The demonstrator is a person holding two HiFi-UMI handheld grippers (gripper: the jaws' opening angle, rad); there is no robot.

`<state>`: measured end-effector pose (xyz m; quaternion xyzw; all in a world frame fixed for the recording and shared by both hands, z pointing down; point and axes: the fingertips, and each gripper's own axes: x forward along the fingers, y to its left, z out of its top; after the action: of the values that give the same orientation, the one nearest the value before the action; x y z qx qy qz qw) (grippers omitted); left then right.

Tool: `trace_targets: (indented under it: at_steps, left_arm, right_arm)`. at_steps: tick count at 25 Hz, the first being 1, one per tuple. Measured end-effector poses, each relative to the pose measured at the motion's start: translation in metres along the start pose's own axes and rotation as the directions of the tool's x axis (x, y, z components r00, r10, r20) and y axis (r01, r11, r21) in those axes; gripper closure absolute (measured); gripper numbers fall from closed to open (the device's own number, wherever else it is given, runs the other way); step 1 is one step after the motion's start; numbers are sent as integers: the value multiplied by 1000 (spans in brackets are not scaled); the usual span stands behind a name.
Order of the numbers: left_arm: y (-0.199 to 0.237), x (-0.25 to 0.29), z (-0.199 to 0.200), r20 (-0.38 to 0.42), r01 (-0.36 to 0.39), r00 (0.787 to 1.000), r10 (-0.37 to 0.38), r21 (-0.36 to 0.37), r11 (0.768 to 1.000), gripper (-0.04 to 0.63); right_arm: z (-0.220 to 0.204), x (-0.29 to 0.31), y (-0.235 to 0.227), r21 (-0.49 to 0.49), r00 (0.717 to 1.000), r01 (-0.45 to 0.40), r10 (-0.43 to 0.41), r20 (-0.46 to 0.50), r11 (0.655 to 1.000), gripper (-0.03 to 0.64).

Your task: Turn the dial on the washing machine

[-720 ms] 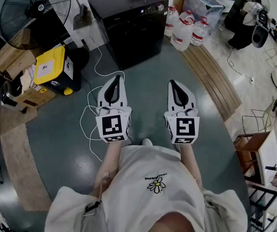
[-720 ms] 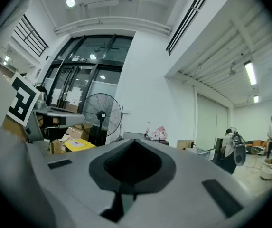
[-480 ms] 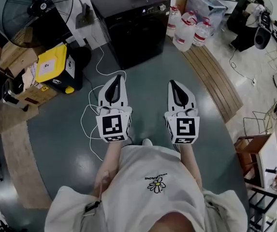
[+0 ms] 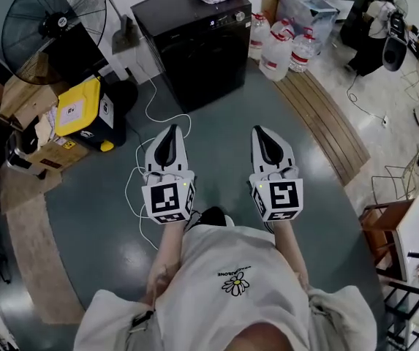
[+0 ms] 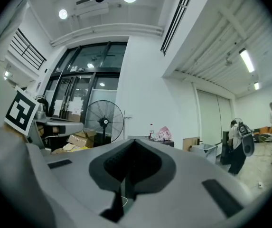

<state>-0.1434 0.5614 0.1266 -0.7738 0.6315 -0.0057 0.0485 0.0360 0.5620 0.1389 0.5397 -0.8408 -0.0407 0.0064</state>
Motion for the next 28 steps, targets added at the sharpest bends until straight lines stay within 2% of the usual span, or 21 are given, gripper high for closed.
trace_targets:
  at_steps: [8, 12, 19, 24, 28]
  left_arm:
    - [0, 0, -11, -13, 4, 1000, -5, -23, 1000, 595]
    - [13, 20, -16, -5, -1, 1000, 1, -38, 999, 595]
    - [33, 97, -27, 3, 29, 1000, -29, -61, 998, 595]
    - [32, 162, -17, 36, 88, 996, -87, -35, 995, 595]
    - [39, 221, -21, 22, 141, 990, -141, -33, 989, 595]
  right_arm:
    - [-12, 9, -8, 22, 1000, 11, -11, -19, 1000, 614]
    - [-17, 28, -7, -7, 999, -6, 5, -32, 1000, 614]
    - [-27, 83, -32, -41, 998, 23, -25, -51, 999, 614]
    - [-30, 131, -62, -21, 995, 80, -81, -57, 997, 614]
    - [-34, 179, -81, -8, 991, 112, -112, -75, 994, 614]
